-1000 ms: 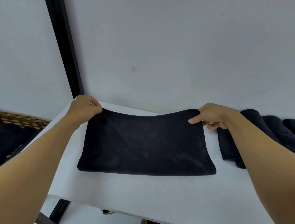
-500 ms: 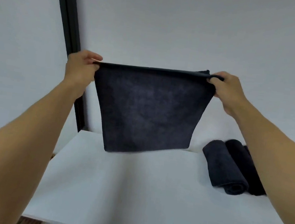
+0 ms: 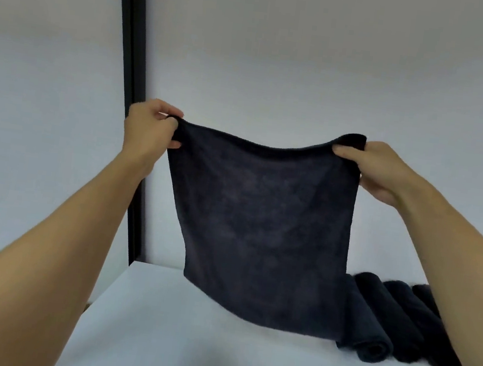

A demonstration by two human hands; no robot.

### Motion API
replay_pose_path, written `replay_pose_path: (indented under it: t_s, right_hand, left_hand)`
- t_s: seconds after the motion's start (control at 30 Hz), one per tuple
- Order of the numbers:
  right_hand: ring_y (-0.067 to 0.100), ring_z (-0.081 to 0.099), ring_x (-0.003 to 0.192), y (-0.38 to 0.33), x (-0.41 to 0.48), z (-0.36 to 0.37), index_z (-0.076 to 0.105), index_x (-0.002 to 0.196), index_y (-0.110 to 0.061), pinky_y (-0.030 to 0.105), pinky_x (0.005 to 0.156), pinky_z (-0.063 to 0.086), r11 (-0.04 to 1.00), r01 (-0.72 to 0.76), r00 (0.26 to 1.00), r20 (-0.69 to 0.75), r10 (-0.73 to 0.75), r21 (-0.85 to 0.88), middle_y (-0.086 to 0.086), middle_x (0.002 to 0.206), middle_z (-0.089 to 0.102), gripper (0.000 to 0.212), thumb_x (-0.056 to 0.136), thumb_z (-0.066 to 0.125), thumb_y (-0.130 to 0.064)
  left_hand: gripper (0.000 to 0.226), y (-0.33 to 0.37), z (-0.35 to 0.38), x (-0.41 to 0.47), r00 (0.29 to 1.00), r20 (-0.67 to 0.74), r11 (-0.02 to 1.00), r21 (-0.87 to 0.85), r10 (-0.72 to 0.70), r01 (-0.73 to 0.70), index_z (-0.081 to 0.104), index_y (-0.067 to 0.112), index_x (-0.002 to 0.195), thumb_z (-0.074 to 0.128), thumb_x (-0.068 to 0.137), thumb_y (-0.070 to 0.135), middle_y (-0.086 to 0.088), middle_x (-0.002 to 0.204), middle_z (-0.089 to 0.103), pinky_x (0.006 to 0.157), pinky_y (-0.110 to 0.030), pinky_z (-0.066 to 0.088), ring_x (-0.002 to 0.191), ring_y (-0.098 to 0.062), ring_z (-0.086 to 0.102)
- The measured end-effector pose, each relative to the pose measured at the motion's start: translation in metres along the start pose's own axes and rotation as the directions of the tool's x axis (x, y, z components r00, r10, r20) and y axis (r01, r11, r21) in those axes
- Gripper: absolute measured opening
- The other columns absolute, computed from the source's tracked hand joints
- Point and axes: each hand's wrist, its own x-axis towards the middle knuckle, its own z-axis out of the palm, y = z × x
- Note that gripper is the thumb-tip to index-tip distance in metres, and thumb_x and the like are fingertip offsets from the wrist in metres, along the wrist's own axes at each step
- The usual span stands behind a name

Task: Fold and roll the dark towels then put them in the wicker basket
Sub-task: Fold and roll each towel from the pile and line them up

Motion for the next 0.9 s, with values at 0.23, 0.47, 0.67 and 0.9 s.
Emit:
replay_pose_path:
  t_s: [0.23,0.47,0.67,0.9]
  right_hand:
    - [0.013,0.061,0.083,0.048,0.003,0.004,0.069,0.097,-0.016,0.029,0.075,0.048,0.995,-0.091,0.994,-0.057,0.089,-0.034,-0.003,0.088,0.067,0.008,0.093,0.063,-0.020]
    - [0.016,0.059,0.086,0.038,-0.012,-0.003,0.067,0.098,-0.009,0.030,0.078,0.047,0.986,0.101,0.986,-0.144,-0.081,0.131,0.005,0.093,0.065,0.015,0.087,0.059,-0.015]
    - [0.019,0.069,0.097,0.101,-0.083,-0.004,0.073,0.101,-0.011,0.030,0.086,0.051,0.995,-0.096,0.985,0.147,0.090,0.034,0.006,0.102,0.074,0.016,0.091,0.061,-0.007]
    - [0.015,0.068,0.094,0.186,-0.145,0.006,0.076,0.095,-0.014,0.021,0.081,0.052,0.815,-0.250,0.658,0.526,0.539,-0.523,-0.001,0.096,0.075,0.010,0.089,0.069,-0.017]
  left_hand:
    - [0.027,-0.042,0.006,0.001,0.967,0.054,0.965,0.098,-0.250,0.244,0.069,0.009,0.088,0.052,0.090,-0.012,-0.013,0.114,0.057,0.077,-0.034,0.060,0.104,-0.026,0.062]
    - [0.032,-0.015,0.002,-0.022,0.996,-0.034,0.993,-0.087,-0.077,0.074,0.071,0.017,0.087,0.051,0.084,-0.007,0.000,0.097,0.065,0.075,-0.023,0.055,0.091,-0.015,0.063]
    - [0.031,-0.063,-0.033,-0.110,0.961,0.245,0.992,0.025,-0.125,0.123,0.071,0.012,0.079,0.047,0.080,-0.007,-0.005,0.082,0.067,0.073,-0.027,0.054,0.083,-0.021,0.063]
    - [0.025,-0.150,-0.076,-0.188,0.374,0.689,0.777,0.477,-0.621,0.411,0.074,0.001,0.081,0.054,0.067,0.004,-0.019,0.087,0.070,0.079,-0.036,0.056,0.082,-0.028,0.064]
